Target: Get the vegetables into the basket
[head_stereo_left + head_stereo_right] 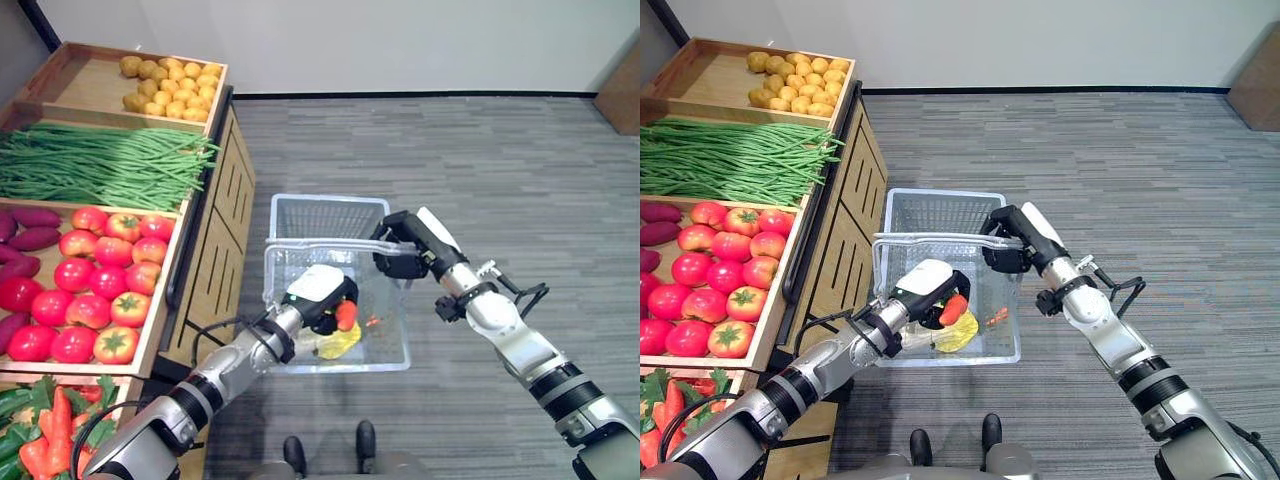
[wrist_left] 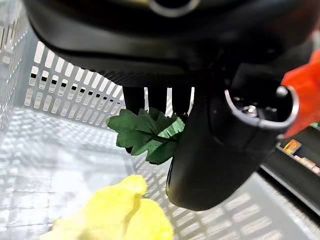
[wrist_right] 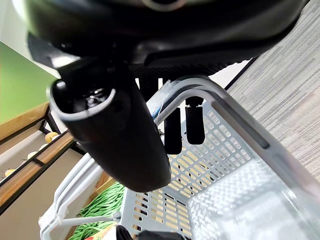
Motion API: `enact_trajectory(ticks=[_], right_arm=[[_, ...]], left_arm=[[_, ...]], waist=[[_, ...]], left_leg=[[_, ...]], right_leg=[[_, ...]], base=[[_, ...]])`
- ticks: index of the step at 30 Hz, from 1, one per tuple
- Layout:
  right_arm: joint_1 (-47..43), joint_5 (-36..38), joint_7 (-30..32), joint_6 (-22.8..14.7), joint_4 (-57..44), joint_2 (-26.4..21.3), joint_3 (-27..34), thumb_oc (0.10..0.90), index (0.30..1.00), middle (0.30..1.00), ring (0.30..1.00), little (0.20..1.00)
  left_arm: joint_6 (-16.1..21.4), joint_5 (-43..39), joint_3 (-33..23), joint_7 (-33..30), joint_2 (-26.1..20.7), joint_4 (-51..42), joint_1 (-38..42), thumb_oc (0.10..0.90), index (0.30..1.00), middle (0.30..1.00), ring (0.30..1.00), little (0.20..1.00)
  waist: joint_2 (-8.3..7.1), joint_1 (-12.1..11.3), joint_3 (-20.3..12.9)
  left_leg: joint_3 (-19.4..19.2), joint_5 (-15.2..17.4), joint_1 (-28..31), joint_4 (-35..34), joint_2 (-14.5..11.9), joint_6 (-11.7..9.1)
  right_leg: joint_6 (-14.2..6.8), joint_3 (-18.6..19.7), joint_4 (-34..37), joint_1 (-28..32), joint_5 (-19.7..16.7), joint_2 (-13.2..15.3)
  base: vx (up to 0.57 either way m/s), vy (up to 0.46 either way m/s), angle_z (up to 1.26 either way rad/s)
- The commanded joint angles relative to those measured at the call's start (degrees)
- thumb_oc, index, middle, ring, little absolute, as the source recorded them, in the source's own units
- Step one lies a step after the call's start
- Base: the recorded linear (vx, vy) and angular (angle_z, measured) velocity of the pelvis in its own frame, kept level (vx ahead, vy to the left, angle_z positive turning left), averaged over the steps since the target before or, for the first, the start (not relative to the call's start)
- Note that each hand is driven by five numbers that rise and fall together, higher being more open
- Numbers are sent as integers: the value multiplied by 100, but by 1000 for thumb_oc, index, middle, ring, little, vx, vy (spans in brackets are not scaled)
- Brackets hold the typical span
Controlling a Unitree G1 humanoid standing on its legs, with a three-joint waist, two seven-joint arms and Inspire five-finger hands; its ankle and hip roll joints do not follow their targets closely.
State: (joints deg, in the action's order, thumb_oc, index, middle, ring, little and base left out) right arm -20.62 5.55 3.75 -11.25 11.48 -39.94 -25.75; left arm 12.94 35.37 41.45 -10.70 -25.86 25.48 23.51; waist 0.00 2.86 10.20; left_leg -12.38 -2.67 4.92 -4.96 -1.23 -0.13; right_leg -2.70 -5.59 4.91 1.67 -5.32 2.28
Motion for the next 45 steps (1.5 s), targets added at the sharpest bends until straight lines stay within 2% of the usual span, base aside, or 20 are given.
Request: enact_trajectory(ticks=[1,14,34,36,37,38,45], right_arm=[[-774,831,245,-867,-984,436,333,400,300,300,300,300],[-644,957,103,-852,-1518,422,376,400,300,300,300,300],[-412,815,140,-868,-1518,495,571,400,300,300,300,300],[-400,790,154,-869,-1522,504,581,400,300,300,300,300],[-405,784,164,-866,-1513,505,592,400,300,300,300,300],[-388,768,170,-868,-1501,523,589,400,300,300,300,300],[-359,717,197,-864,-1446,555,629,400,300,300,300,300]], left_arm=[[172,155,249,-240,156,439,813,400,300,300,300,300],[-112,626,240,-127,325,1146,795,400,300,300,300,300],[-49,706,297,-37,383,1009,797,400,300,300,300,300],[-43,699,305,-42,391,986,788,788,844,844,844,844],[-31,695,321,-29,395,965,782,776,827,827,827,827],[-10,681,328,-27,395,915,785,900,1000,1000,1000,1000],[69,621,387,34,381,664,823,900,1000,1000,1000,1000]], waist=[[-449,38,-758],[-443,82,-731],[-438,31,-758],[-444,27,-766],[-445,23,-769],[-453,12,-780],[-466,-21,-793]], left_leg=[[-82,191,-27,-4,-337,-377],[-103,205,13,-4,-349,-379],[-53,218,14,-4,-352,-371],[-47,222,11,-4,-350,-368],[-40,223,9,-4,-349,-366],[-29,223,8,-4,-350,-364],[4,231,-4,-4,-334,-356]], right_leg=[[-795,-176,-40,-39,-116,947],[-777,-143,-46,-22,-97,925],[-775,-223,-38,39,-64,914],[-774,-226,-38,35,-64,911],[-773,-226,-37,34,-63,910],[-772,-234,-38,39,-65,913],[-777,-258,-36,55,-58,919]], base=[[0,0,0],[1,-2,0],[0,0,0],[0,0,0],[0,0,0],[0,0,0],[0,0,0]])
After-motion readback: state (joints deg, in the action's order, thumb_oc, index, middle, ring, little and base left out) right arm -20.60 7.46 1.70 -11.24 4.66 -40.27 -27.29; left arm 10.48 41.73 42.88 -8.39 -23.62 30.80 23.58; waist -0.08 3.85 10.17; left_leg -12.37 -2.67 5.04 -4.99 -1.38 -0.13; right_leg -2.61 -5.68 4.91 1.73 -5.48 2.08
